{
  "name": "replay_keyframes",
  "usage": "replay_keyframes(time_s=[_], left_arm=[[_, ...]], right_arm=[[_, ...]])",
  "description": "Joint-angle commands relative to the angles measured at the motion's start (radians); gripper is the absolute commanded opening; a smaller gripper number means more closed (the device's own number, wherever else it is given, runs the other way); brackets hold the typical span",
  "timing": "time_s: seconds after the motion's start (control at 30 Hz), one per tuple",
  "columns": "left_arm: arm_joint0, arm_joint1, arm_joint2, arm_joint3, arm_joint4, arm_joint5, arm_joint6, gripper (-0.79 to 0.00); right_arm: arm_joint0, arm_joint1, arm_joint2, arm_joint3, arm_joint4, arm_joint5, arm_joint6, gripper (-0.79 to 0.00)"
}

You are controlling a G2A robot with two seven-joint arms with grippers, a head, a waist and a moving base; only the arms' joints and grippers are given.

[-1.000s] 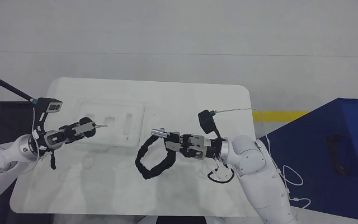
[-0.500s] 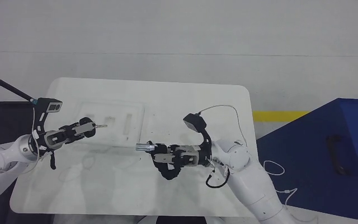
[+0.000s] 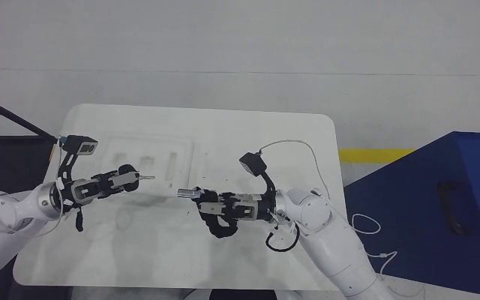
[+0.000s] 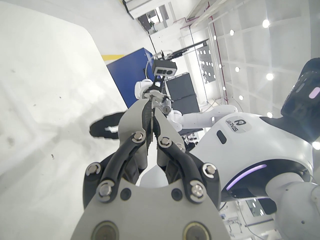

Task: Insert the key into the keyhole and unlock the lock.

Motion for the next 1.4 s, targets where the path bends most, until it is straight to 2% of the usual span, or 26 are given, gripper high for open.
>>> replay_keyframes(time_s=[0.0,0.1,0.6,0.7,0.9,1.13,1.37], left_arm=[[0.006,-0.005,-0.004,-0.017,-0.006,0.008,-0.012,-0.785],[0.012,-0.010,-0.014,-0.018,-0.033,0.039,-0.042,-0.785],[0.014,-0.013,-0.019,-0.008,-0.047,0.040,-0.043,-0.785],[0.014,-0.013,-0.019,-0.008,-0.047,0.040,-0.043,-0.785],[0.026,-0.024,-0.039,-0.017,0.001,0.063,0.000,-0.785],[0.049,-0.034,-0.063,-0.024,0.028,0.075,-0.031,-0.785],[0.068,-0.049,-0.083,-0.043,0.044,0.098,-0.036,-0.785]], right_arm=[[0.001,0.001,-0.001,-0.001,-0.019,0.003,-0.019,-0.785],[0.003,0.000,-0.015,0.006,-0.012,0.017,-0.022,-0.785],[0.003,0.000,-0.015,0.006,-0.012,0.017,-0.022,-0.785],[-0.002,0.003,-0.011,0.004,-0.080,0.040,-0.063,-0.785],[-0.016,0.006,-0.013,0.001,-0.040,0.055,-0.087,-0.785],[-0.002,0.006,-0.034,0.016,0.004,0.037,-0.056,-0.785],[0.014,0.007,-0.048,0.019,-0.059,-0.006,-0.078,-0.785]])
